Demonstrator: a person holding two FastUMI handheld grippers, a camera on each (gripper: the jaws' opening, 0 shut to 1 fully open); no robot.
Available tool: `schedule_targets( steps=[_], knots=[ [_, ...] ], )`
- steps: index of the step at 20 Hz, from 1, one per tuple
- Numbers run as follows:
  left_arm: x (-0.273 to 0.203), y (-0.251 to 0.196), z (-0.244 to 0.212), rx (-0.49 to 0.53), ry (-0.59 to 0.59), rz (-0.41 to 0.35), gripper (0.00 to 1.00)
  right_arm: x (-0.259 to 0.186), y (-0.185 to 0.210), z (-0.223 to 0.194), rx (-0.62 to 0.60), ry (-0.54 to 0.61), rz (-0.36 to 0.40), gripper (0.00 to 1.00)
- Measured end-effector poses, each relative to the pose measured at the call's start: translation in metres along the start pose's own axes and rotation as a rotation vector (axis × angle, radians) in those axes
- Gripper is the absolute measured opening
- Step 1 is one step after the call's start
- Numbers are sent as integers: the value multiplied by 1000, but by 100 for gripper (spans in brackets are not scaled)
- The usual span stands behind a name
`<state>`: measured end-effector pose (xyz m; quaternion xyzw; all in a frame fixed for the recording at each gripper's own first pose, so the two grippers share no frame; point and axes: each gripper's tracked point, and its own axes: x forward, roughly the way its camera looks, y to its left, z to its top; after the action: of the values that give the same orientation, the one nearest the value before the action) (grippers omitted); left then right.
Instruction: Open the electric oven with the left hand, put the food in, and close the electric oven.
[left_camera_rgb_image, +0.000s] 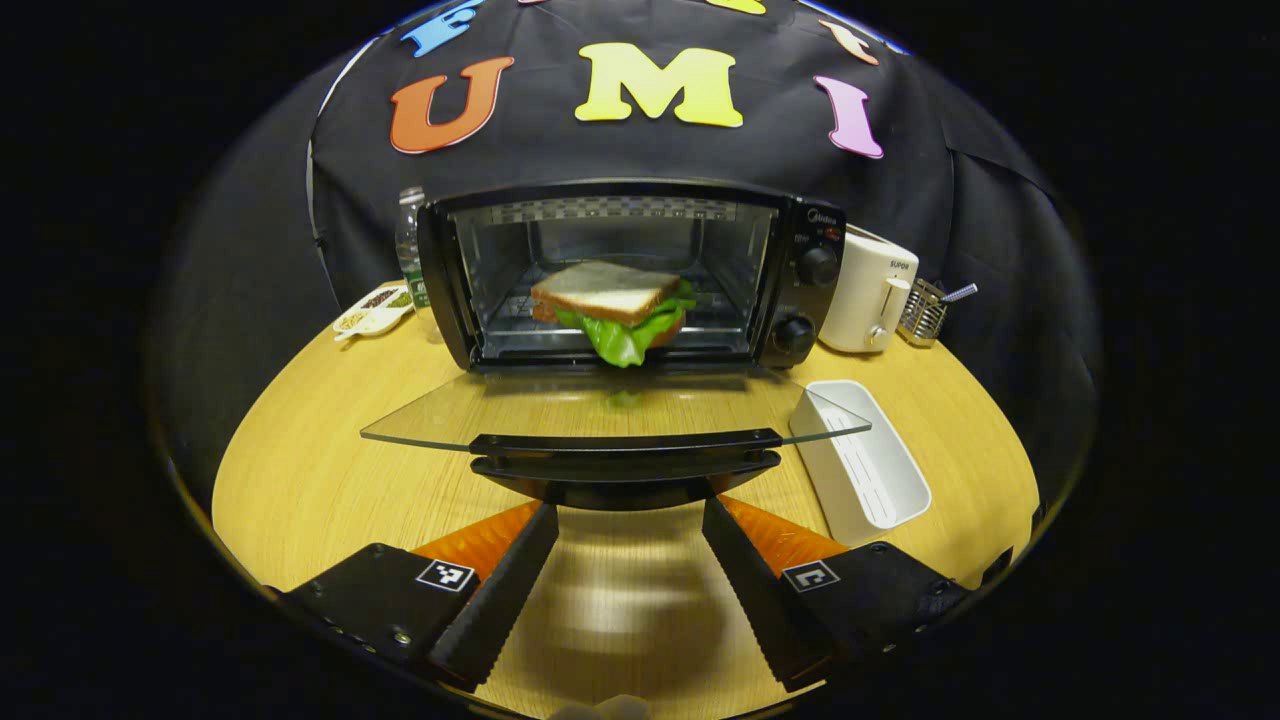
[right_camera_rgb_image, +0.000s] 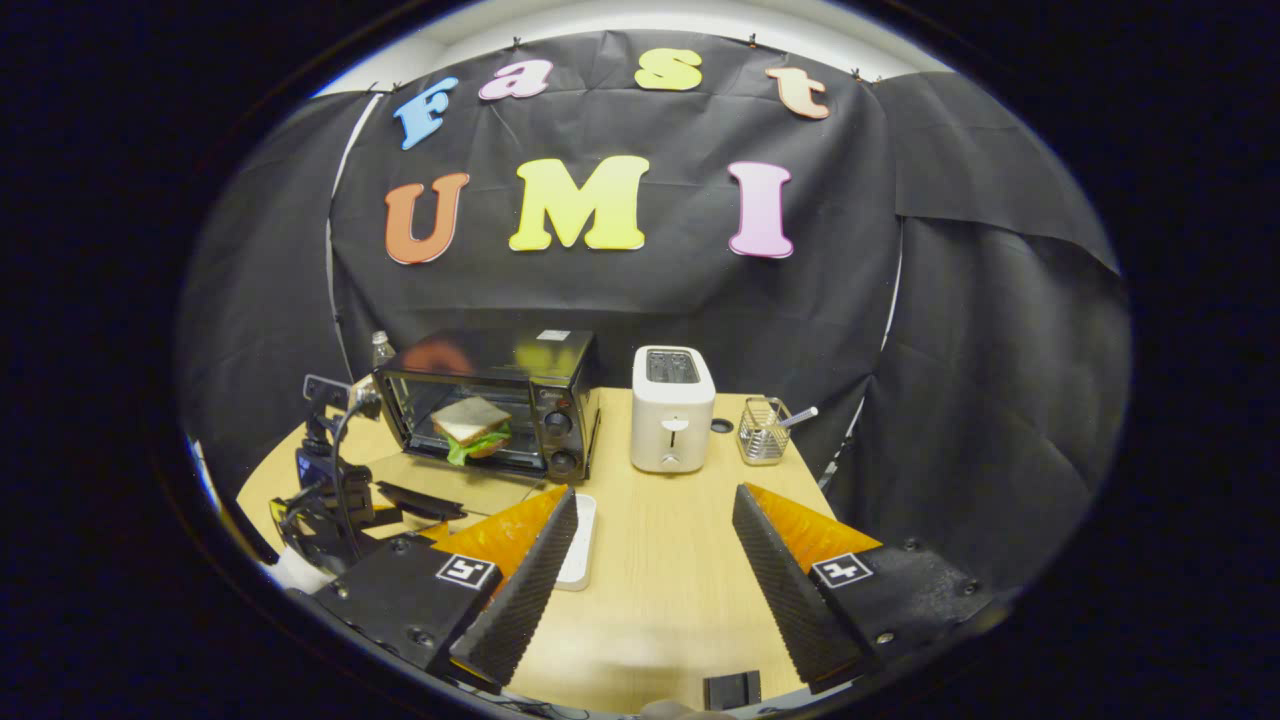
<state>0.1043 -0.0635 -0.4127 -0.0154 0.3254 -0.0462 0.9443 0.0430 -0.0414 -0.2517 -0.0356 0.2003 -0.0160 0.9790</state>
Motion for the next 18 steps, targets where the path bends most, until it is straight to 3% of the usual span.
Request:
schedule_targets(
  steps=[18],
  knots=[
    [35,8,126,45,-167,25,96,8,-5,0,11,6,4,100]
  ],
)
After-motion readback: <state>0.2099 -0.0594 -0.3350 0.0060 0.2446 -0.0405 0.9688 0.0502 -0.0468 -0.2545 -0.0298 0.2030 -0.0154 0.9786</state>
